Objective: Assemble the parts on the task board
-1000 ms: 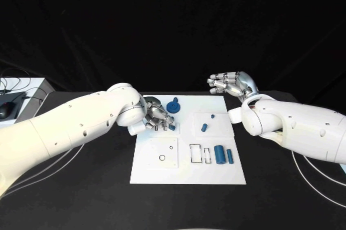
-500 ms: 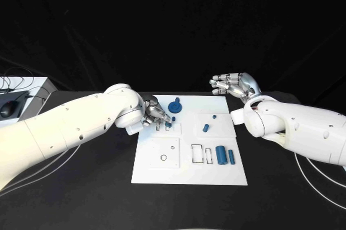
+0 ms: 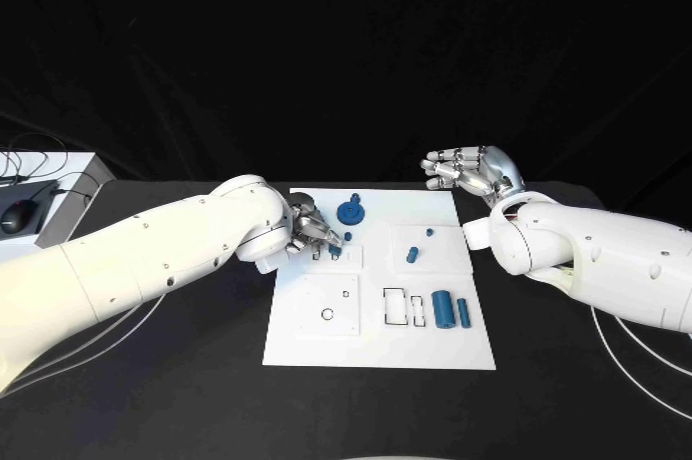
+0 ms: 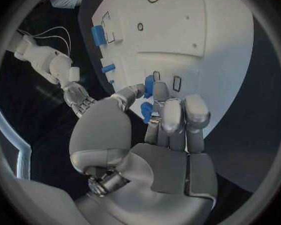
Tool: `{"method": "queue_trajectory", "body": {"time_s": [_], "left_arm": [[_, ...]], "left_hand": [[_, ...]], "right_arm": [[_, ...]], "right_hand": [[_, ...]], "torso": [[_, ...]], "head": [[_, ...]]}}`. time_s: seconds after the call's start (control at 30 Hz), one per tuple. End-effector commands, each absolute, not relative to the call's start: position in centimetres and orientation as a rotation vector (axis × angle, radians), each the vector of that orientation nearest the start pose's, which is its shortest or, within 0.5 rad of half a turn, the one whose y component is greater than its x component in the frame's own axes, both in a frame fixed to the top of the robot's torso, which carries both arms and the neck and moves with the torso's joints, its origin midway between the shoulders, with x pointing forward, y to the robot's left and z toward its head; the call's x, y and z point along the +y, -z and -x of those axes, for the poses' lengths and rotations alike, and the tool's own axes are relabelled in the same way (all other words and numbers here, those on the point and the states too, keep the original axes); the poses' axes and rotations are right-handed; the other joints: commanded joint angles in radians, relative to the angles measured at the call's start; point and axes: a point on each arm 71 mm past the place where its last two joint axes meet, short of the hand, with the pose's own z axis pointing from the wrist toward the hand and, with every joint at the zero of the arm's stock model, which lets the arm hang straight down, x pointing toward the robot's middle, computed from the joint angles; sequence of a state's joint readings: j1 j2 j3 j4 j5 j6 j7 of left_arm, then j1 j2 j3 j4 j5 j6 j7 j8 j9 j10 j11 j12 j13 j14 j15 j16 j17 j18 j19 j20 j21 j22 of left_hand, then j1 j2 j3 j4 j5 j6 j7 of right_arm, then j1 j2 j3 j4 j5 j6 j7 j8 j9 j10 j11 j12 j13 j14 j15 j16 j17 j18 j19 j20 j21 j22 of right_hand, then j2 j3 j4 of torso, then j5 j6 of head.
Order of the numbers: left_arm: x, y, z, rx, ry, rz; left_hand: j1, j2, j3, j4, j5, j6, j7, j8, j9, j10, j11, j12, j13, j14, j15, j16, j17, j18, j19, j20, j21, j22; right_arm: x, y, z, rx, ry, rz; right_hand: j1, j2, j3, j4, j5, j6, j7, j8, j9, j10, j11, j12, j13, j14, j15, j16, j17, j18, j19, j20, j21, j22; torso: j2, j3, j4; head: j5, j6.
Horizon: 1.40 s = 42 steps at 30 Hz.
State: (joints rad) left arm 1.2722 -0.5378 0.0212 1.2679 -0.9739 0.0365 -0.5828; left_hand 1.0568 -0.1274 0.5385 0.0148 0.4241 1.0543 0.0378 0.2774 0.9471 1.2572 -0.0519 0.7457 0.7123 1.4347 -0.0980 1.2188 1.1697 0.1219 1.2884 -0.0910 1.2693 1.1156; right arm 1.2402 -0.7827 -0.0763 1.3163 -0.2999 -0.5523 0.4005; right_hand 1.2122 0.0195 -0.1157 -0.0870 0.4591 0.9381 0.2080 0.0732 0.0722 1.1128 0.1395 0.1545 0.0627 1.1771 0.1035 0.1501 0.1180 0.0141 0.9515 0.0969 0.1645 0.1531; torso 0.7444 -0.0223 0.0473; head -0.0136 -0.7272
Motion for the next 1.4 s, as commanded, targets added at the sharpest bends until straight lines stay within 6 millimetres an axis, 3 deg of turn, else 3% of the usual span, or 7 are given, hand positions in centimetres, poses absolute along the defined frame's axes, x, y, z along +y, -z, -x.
{"method": "queue_trajectory", "body": {"time_s": [0.03,1.4], "left_arm": [[13.25,18.4,-53.7,2.19,0.491,0.347],[13.89,18.9,-53.13,2.2,0.447,0.307]], "left_hand": [[0.012,0.002,0.143,-0.136,0.006,0.024,-0.015,-0.001,-0.001,0.015,-0.009,-0.004,0.001,-0.002,-0.005,-0.003,-0.001,-0.01,-0.002,-0.005,-0.002,0.001],[0.02,-0.004,0.148,-0.133,0.006,0.029,-0.014,-0.007,0.005,0.018,-0.009,-0.009,0.003,-0.003,-0.006,-0.001,-0.004,-0.012,-0.001,-0.008,-0.008,0.005]], "right_arm": [[-25.05,17.22,-52.93,1.283,-1.156,-0.805],[-25.23,17.2,-52.82,1.284,-1.156,-0.806]], "right_hand": [[-0.002,-0.003,0.002,0.001,0.005,-0.008,-0.002,-0.005,-0.001,-0.007,-0.001,-0.004,-0.001,-0.006,0.0,0.003,-0.001,-0.014,-0.008,-0.001,0.003,-0.001],[-0.004,-0.003,0.003,0.002,0.005,-0.008,-0.002,-0.005,-0.001,-0.008,0.0,-0.003,-0.001,-0.007,0.001,0.004,-0.001,-0.014,-0.011,-0.001,0.013,-0.013]], "torso": [[0.001,-0.0001,-0.0005],[0.0,-0.0005,0.0001]], "head": [[-0.001,-0.002],[-0.006,-0.015]]}}
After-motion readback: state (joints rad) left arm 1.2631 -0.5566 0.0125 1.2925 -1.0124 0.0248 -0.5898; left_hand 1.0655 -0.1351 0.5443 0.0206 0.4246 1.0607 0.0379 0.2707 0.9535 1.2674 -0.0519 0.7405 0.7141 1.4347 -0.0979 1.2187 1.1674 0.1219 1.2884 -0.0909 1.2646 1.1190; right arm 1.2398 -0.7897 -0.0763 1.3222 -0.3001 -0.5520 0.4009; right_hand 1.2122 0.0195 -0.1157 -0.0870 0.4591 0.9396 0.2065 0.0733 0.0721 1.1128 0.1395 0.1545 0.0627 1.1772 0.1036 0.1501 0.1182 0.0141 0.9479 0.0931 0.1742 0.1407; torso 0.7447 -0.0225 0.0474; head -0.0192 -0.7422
